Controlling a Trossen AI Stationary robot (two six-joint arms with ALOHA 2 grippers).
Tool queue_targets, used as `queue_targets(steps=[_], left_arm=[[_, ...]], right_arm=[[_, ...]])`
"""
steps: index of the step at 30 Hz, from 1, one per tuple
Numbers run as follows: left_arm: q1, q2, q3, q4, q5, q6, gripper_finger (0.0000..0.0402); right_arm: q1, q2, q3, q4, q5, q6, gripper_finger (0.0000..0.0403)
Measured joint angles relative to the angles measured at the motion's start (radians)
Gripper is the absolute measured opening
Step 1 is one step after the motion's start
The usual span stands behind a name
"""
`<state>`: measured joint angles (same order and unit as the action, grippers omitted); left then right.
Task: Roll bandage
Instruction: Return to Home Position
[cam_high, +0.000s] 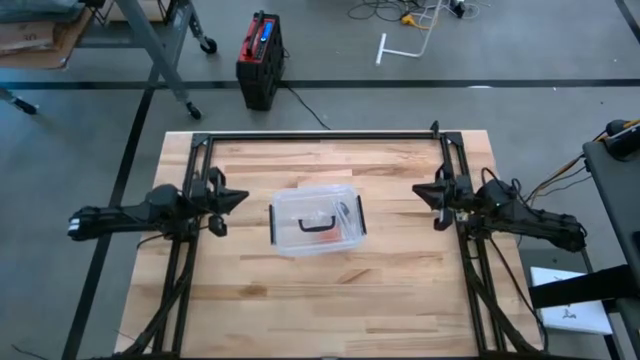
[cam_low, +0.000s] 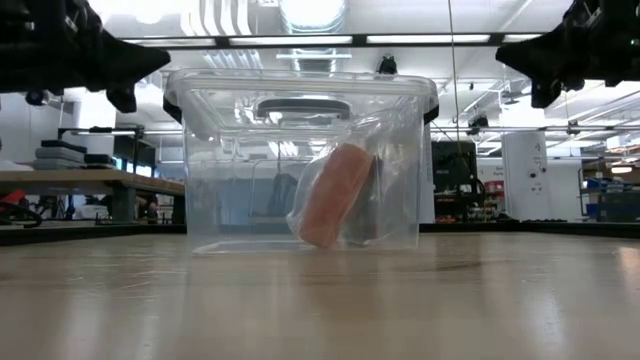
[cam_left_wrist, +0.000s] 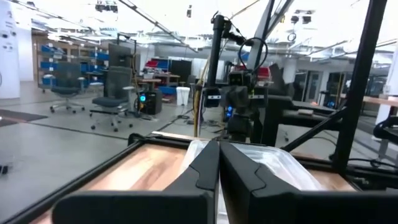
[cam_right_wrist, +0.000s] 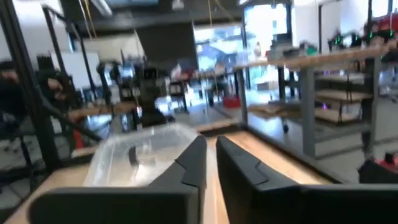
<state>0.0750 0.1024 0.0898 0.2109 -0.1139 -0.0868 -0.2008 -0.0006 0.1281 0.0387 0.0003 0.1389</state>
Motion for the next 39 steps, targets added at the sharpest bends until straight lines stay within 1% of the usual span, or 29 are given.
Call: queue_targets(steps=[2, 4, 7, 10, 12, 18, 22, 26, 29, 32, 34, 36, 39], left_arm=[[0.000, -0.034, -0.013, -0.016, 0.000, -0.001, 0.0002], [0.000, -0.062, -0.017, -0.050, 0.000, -0.011, 0.0001], [0.000, -0.103, -0.021, -0.117, 0.000, -0.054, 0.0001], [0.000, -0.102, -0.023, -0.095, 0.006, -0.105, 0.0001], [-0.001, -0.098, -0.023, -0.045, 0.045, -0.113, 0.0001], [-0.002, -0.102, -0.074, -0.039, 0.058, -0.115, 0.0000], [-0.003, -0.099, -0.079, -0.136, 0.073, -0.157, 0.0000], [-0.003, -0.102, -0.079, -0.142, 0.081, -0.158, 0.0000], [-0.003, -0.099, -0.080, -0.147, 0.081, -0.172, 0.0000], [-0.003, -0.087, -0.077, -0.155, 0.079, -0.242, 0.0000], [-0.003, -0.075, -0.075, -0.160, 0.075, -0.244, 0.0000], [-0.003, -0.064, -0.073, -0.159, 0.074, -0.243, 0.0000], [-0.003, -0.049, -0.073, -0.161, 0.073, -0.231, 0.0000]], right_arm=[[0.001, 0.001, -0.015, 0.048, -0.001, 0.004, 0.0018], [0.011, 0.002, -0.034, 0.053, -0.008, 0.024, 0.0006], [0.042, 0.002, -0.089, 0.075, -0.008, 0.045, 0.0003], [0.075, 0.005, -0.113, 0.129, 0.005, 0.038, 0.0001], [0.099, 0.022, -0.114, 0.134, 0.011, 0.024, 0.0001], [0.160, 0.036, -0.115, 0.015, 0.043, 0.000, 0.0002], [0.159, 0.033, -0.115, 0.022, 0.060, -0.042, 0.0002], [0.159, 0.036, -0.115, -0.004, 0.074, -0.105, 0.0001], [0.158, 0.035, -0.115, -0.003, 0.076, -0.107, 0.0001], [0.157, 0.034, -0.116, 0.001, 0.004, -0.088, 0.0001], [0.158, 0.034, -0.116, 0.003, -0.025, -0.087, 0.0001], [0.157, 0.035, -0.116, 0.004, -0.020, -0.087, 0.0000], [0.157, 0.034, -0.116, 0.003, 0.030, -0.087, 0.0000]])
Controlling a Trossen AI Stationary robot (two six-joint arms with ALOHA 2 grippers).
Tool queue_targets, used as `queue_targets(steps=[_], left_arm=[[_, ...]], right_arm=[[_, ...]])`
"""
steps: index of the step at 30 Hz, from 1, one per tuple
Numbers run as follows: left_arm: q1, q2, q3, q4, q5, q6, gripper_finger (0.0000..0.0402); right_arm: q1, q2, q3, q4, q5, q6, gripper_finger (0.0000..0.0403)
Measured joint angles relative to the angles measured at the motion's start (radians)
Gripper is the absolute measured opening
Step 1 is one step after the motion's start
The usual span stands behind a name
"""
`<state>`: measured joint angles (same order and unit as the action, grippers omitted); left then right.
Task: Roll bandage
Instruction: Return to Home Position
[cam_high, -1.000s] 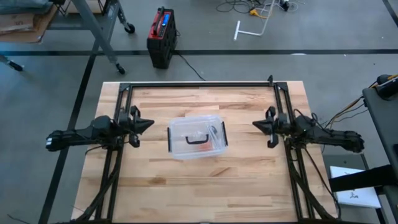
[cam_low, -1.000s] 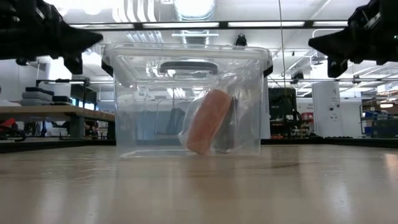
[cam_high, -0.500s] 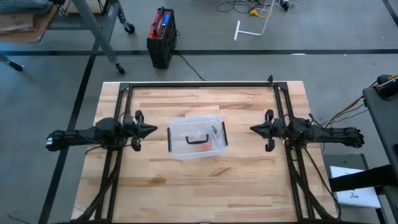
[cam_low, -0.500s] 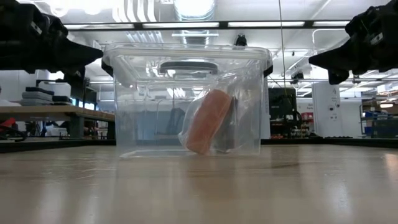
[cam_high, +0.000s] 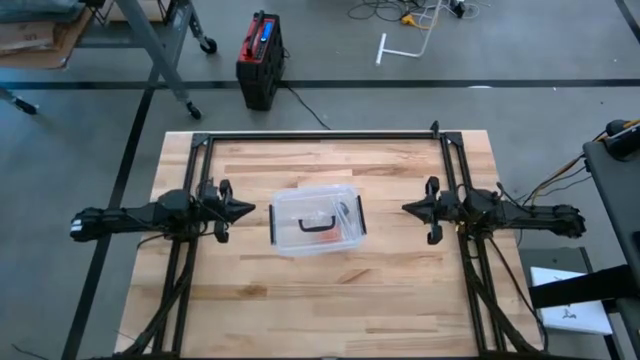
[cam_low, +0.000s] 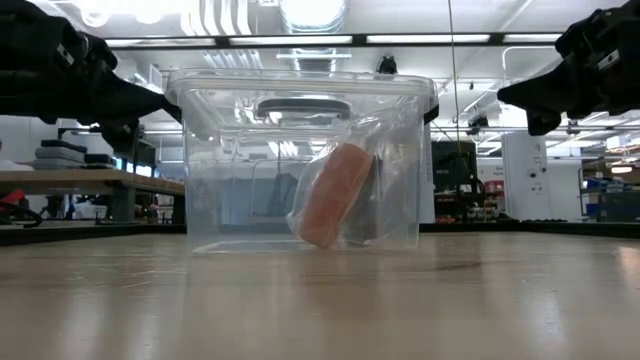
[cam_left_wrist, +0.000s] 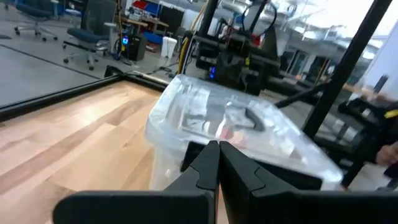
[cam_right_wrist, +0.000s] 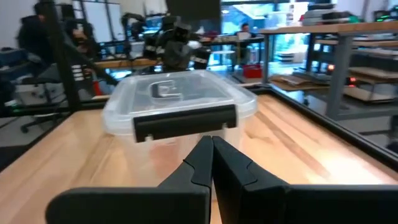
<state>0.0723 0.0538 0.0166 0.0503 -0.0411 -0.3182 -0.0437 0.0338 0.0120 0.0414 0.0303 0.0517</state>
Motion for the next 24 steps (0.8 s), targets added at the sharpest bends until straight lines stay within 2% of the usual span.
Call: queue_targets(steps=[5, 10, 24], left_arm=[[0.000, 0.039, 0.000, -0.007, -0.001, 0.074, 0.0000], [0.000, 0.080, 0.001, -0.007, -0.001, 0.073, 0.0006], [0.000, 0.191, 0.002, -0.006, -0.001, 0.073, 0.0005]], right_arm=[[0.000, 0.001, 0.000, -0.003, 0.022, 0.013, 0.0000], [0.000, 0.001, -0.001, -0.006, 0.022, 0.067, 0.0000], [0.000, 0.001, -0.001, -0.007, 0.022, 0.043, 0.0000]])
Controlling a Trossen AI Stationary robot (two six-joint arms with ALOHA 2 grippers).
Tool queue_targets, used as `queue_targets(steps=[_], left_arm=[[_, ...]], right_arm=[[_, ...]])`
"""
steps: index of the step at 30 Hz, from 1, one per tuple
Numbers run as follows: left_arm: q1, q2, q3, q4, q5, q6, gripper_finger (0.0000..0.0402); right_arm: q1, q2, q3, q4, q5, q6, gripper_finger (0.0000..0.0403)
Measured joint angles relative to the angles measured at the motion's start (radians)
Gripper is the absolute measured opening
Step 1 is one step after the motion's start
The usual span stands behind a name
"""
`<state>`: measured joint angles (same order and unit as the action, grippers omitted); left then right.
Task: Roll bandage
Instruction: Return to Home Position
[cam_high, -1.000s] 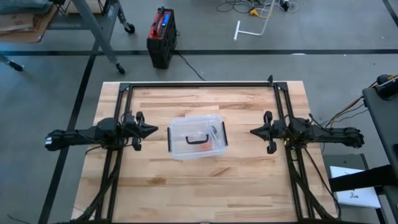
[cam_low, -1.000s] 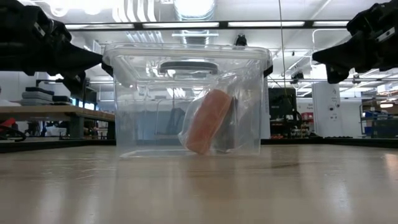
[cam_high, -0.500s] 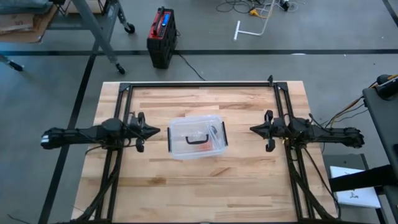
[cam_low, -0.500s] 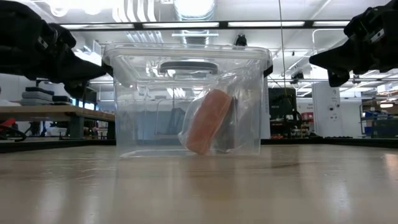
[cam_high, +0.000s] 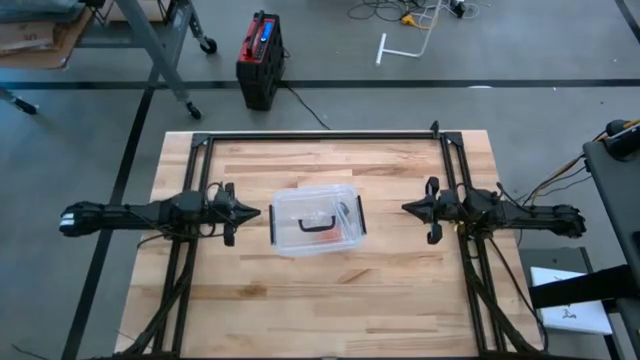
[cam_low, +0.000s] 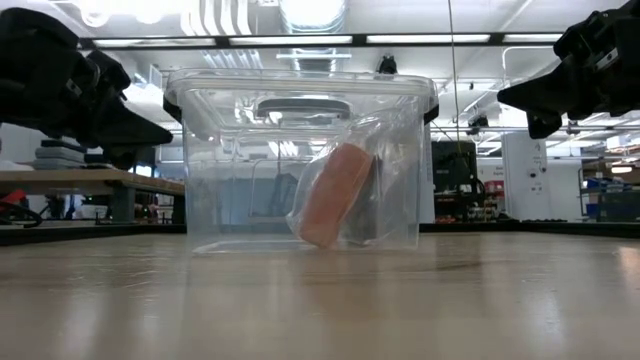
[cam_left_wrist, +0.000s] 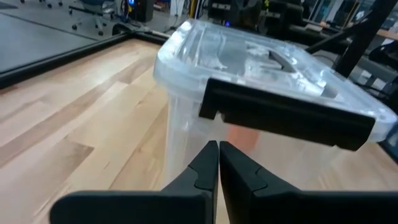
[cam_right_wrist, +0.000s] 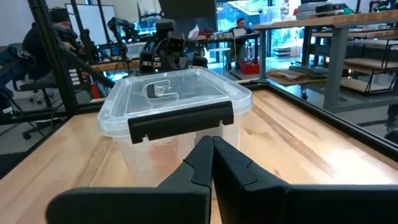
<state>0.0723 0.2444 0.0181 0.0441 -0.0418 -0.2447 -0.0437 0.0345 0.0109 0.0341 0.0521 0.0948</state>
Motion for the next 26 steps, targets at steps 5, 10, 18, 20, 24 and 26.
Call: queue_targets(steps=[5, 10, 18, 20, 24, 26], left_arm=[[0.000, 0.033, 0.000, 0.000, 0.000, 0.000, 0.0014], [0.000, 0.063, 0.000, 0.000, 0.000, 0.000, 0.0020], [0.000, 0.102, 0.001, 0.000, 0.000, 0.000, 0.0022], [0.000, 0.110, 0.001, 0.000, 0.000, 0.000, 0.0022], [0.000, 0.124, 0.001, 0.000, 0.000, 0.000, 0.0025], [0.000, 0.131, 0.001, 0.000, 0.000, 0.000, 0.0025]], right_arm=[[0.000, 0.000, 0.000, 0.000, 0.000, 0.000, 0.0000], [0.000, 0.000, 0.000, 0.000, 0.000, 0.000, 0.0000], [0.000, 0.000, 0.000, 0.000, 0.000, 0.001, 0.0000], [0.000, 0.000, 0.000, 0.000, 0.000, 0.000, 0.0000], [0.000, 0.000, 0.000, 0.000, 0.000, 0.000, 0.0000], [0.000, 0.000, 0.000, 0.000, 0.000, 0.001, 0.0000]])
